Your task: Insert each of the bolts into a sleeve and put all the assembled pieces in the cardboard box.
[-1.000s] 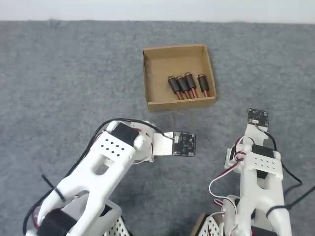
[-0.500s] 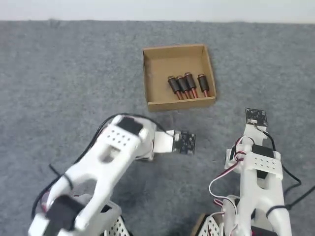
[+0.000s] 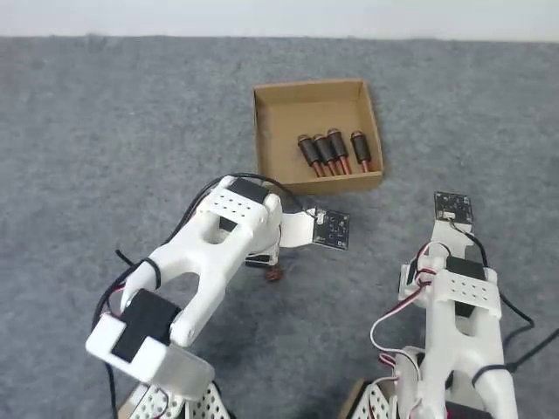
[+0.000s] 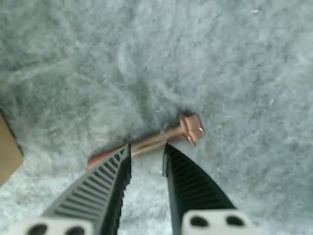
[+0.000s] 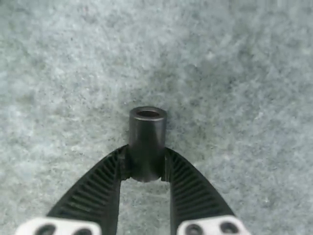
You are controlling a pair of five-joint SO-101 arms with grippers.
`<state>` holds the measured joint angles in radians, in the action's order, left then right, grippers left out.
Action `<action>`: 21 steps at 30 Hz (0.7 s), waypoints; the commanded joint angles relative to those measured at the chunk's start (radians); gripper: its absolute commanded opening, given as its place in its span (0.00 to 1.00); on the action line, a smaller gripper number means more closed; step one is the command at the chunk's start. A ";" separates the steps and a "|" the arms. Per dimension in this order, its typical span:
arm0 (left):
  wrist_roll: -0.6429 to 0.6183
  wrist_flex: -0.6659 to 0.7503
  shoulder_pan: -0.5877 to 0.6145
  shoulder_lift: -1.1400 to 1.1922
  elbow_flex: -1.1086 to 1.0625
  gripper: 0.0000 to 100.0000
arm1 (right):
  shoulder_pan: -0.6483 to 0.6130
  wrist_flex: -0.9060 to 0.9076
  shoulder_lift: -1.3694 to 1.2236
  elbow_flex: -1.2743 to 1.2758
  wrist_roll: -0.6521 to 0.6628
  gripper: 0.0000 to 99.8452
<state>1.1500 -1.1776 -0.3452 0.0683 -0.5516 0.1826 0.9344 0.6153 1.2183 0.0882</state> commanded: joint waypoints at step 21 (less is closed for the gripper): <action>0.054 0.015 -0.084 0.005 0.016 0.10 | -0.018 -0.010 0.042 -0.008 0.063 0.01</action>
<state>1.2436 -1.2022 -0.3943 0.0836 -0.5531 0.1826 0.9344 0.6153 1.2183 0.1297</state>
